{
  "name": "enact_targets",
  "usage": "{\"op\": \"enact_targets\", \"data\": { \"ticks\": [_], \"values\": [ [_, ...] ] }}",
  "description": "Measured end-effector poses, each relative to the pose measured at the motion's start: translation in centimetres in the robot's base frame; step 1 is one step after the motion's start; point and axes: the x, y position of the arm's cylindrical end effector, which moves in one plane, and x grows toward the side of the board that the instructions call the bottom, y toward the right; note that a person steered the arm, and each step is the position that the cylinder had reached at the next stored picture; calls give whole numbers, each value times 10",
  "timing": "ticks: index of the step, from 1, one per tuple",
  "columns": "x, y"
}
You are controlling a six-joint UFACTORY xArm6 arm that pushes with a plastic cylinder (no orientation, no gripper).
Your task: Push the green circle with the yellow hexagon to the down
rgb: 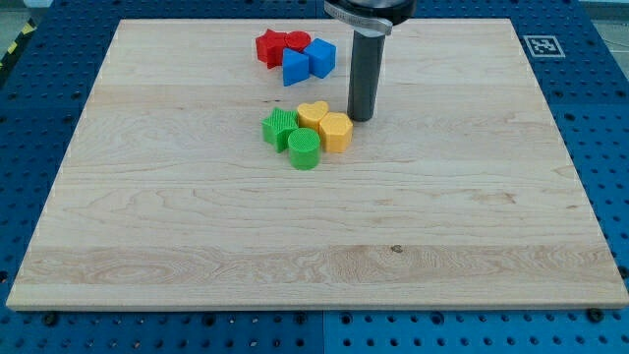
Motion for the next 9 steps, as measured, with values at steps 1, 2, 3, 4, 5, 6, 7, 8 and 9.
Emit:
{"op": "enact_targets", "data": {
  "ticks": [1,2,3,4,5,6,7,8,9],
  "values": [
    [-3,16],
    [17,28],
    [15,15],
    [14,-2],
    [30,-13],
    [39,-18],
    [43,-18],
    [55,-23],
    [55,-24]
  ]
}}
